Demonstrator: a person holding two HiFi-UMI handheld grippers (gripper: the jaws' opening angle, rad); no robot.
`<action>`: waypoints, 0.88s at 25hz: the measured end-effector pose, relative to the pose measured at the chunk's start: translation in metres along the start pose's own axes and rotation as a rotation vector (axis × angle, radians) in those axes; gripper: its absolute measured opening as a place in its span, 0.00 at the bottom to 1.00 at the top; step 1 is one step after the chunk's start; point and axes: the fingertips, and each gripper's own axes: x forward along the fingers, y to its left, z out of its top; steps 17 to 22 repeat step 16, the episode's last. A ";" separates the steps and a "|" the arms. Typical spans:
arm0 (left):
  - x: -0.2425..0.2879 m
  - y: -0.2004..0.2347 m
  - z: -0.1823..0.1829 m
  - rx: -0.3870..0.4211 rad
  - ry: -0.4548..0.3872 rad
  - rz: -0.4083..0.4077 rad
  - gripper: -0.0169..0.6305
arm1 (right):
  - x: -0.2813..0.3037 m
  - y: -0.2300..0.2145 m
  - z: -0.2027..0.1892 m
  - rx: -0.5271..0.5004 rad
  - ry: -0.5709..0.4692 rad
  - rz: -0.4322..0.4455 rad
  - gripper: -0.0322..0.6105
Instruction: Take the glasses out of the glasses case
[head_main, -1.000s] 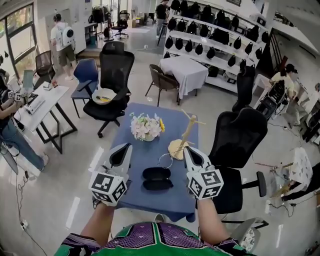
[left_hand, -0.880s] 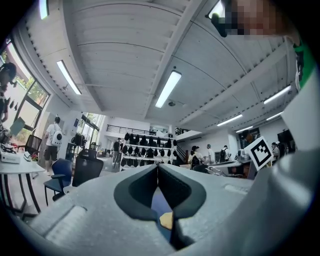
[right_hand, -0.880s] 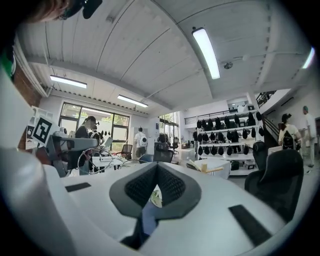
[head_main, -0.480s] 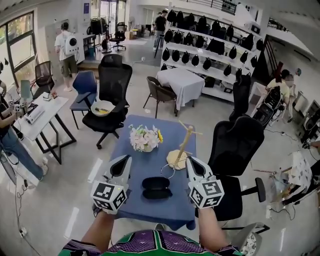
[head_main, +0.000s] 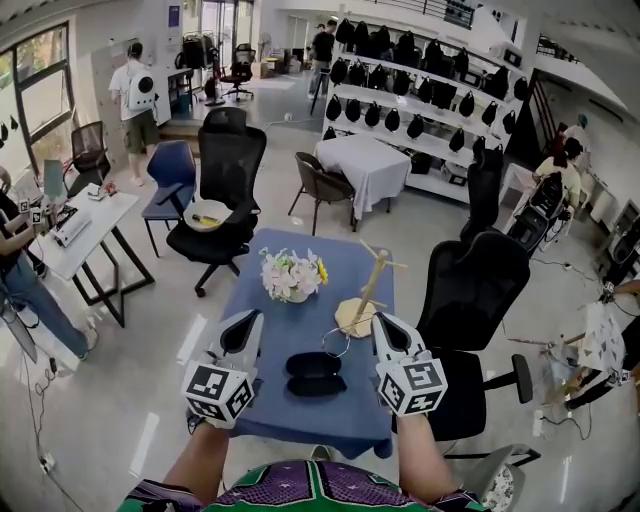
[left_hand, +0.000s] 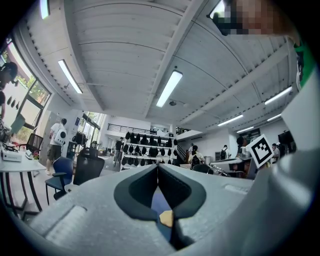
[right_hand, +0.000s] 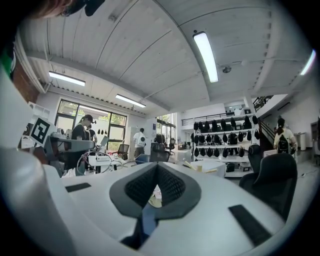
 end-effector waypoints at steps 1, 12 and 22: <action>-0.001 -0.001 0.001 0.001 -0.001 0.000 0.05 | -0.001 0.000 0.000 0.001 -0.001 0.000 0.05; 0.000 -0.006 0.004 0.008 -0.009 -0.008 0.05 | -0.003 -0.002 -0.001 0.009 0.002 0.001 0.05; 0.000 -0.010 0.008 0.010 -0.014 -0.015 0.05 | -0.005 -0.001 0.000 0.010 0.004 0.002 0.05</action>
